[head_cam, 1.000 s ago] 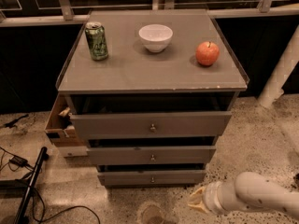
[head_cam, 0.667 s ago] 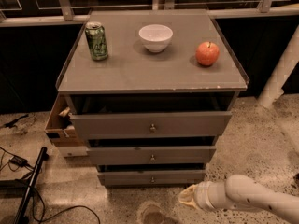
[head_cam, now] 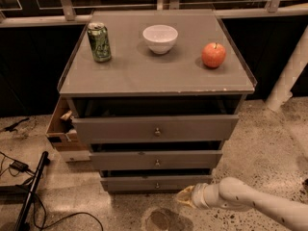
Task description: Open bottom drawer
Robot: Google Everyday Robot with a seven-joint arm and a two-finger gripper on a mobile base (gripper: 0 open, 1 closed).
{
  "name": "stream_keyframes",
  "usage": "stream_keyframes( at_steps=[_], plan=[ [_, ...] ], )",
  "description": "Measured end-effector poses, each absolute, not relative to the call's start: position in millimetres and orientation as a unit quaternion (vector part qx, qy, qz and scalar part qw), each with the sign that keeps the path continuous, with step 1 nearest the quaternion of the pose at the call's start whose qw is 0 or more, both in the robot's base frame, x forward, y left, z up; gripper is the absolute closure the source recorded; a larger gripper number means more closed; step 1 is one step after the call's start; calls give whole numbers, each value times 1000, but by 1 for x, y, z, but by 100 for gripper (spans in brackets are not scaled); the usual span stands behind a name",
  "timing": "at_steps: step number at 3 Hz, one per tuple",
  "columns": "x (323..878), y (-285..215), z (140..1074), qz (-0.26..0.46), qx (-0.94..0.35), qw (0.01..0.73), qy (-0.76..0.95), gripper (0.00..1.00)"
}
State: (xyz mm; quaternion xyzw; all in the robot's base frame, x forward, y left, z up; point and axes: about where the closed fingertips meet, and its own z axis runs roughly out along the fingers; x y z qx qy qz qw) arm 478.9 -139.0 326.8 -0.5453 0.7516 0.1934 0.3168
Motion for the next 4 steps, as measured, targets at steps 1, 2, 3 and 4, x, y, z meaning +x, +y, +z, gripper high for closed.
stream_keyframes(
  at_steps=[1, 2, 3, 4],
  plan=[
    [486, -139, 318, 194, -539, 319, 755, 84],
    [484, -138, 318, 186, -545, 318, 753, 59],
    [485, -145, 298, 155, -565, 321, 744, 36],
    [490, -154, 270, 142, -575, 329, 736, 13]
  ],
)
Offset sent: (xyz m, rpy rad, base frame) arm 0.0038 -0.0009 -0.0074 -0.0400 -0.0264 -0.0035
